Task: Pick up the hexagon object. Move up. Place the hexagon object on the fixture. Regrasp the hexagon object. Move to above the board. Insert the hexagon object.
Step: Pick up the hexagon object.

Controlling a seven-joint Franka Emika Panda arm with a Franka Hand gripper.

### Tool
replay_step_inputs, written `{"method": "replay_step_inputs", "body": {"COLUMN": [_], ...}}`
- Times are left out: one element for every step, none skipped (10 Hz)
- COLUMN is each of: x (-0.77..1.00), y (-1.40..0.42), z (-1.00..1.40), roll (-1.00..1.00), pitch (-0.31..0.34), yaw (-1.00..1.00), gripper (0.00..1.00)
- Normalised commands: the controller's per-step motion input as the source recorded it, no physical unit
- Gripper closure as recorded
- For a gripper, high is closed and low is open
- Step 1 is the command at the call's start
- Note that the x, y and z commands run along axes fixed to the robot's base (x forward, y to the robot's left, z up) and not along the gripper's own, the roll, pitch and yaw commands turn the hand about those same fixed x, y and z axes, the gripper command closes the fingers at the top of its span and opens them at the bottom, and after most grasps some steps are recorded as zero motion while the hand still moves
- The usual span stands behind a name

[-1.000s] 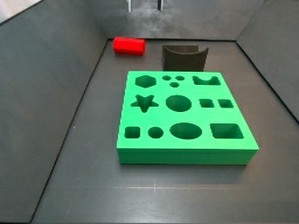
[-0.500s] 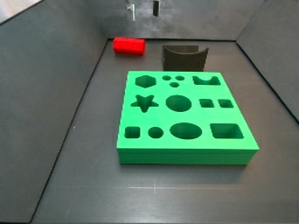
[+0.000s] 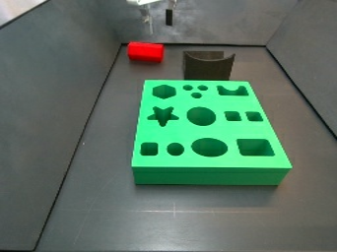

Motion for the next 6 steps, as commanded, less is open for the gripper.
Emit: {"method": "replay_step_inputs", "body": {"x": [-0.10,-0.10,-0.08,-0.15,-0.11,-0.15], "y": [0.01,0.00,0.00,0.05,0.25,0.25], "z": [-0.37,-0.37,-0.37,-0.33,-0.23,-0.21], "roll": [-0.10,-0.11,-0.11,-0.10,-0.07,-0.06], "pitch": [0.000,0.000,0.000,0.000,0.000,0.000], "yaw": [1.00,1.00,1.00,1.00,0.88,0.91], "gripper": [0.00,0.00,0.00,0.00,0.00,0.00]}}
